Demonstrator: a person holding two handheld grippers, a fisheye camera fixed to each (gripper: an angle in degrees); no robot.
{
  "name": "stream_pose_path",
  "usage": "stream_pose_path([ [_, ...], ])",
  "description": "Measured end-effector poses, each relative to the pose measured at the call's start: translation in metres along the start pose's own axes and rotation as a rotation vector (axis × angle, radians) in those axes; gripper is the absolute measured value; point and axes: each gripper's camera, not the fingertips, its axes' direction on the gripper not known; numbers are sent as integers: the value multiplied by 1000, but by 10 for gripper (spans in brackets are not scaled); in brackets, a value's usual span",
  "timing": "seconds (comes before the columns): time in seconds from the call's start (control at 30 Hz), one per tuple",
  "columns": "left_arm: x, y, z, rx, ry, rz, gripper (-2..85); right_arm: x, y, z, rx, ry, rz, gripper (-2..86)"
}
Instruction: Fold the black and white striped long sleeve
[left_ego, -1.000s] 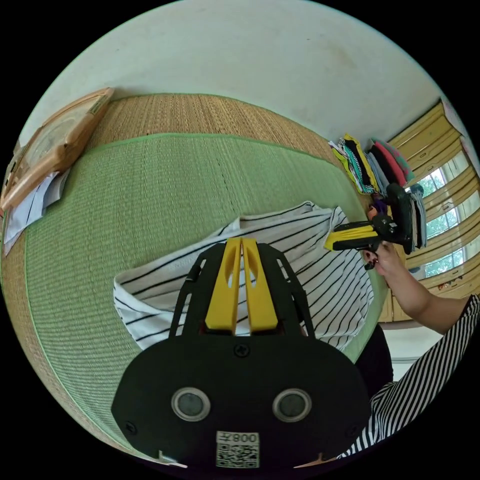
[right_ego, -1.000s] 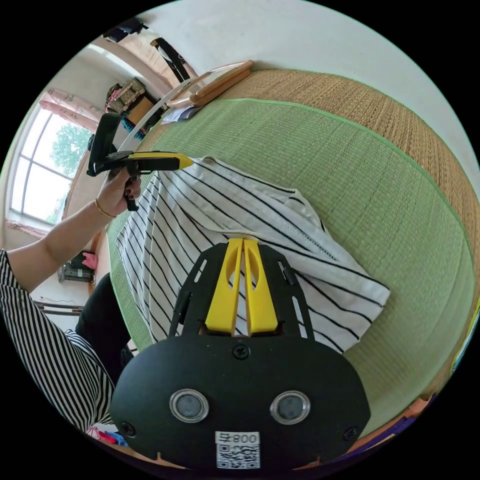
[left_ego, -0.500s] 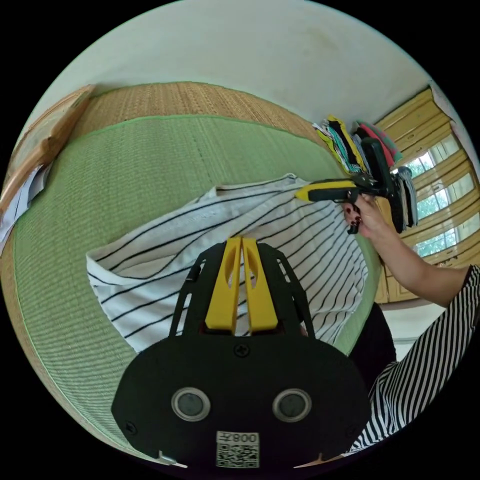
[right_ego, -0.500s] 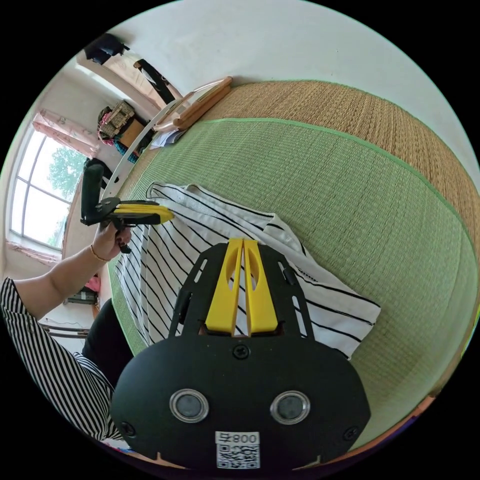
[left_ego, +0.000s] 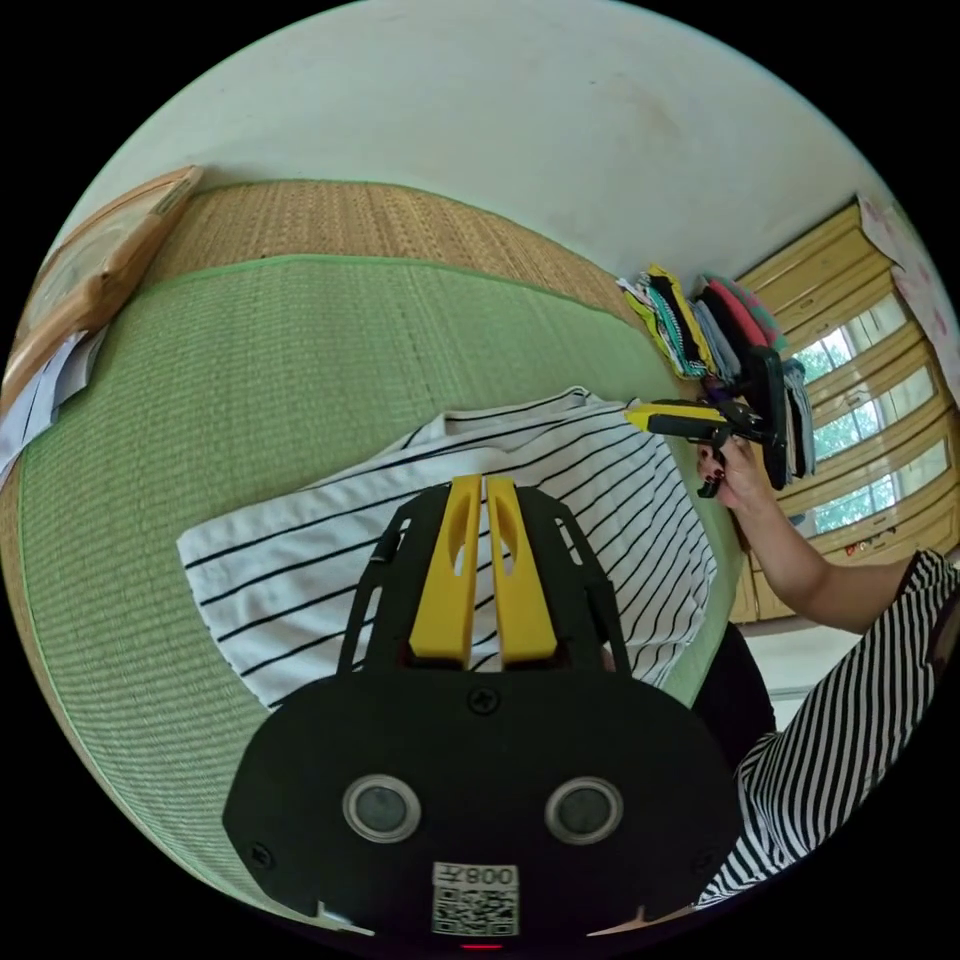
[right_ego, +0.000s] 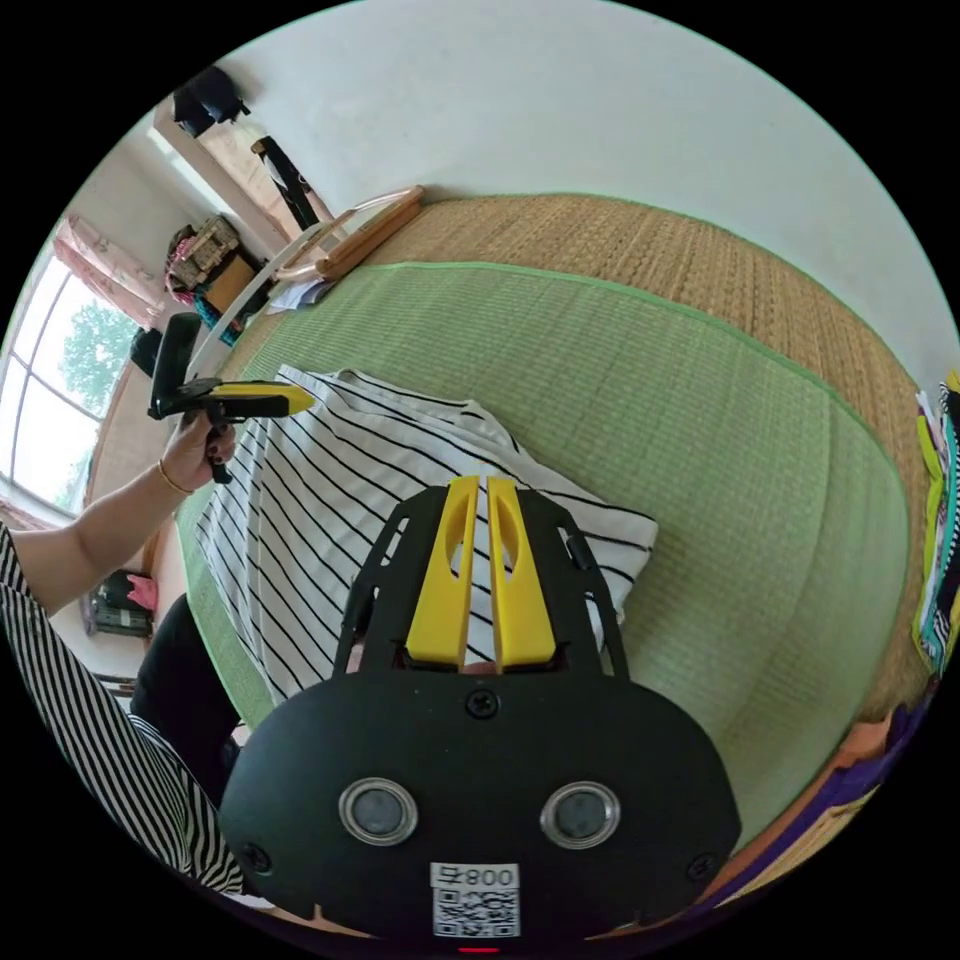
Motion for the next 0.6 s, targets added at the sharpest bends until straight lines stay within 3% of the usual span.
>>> stream_pose_path([
  [0.27,10,-8,30,-63,-110,35,7,-5,24,13,-55,113,14,0],
  [0.6,8,4,28,68,-111,22,3,0,58,-16,56,102,51,-4],
])
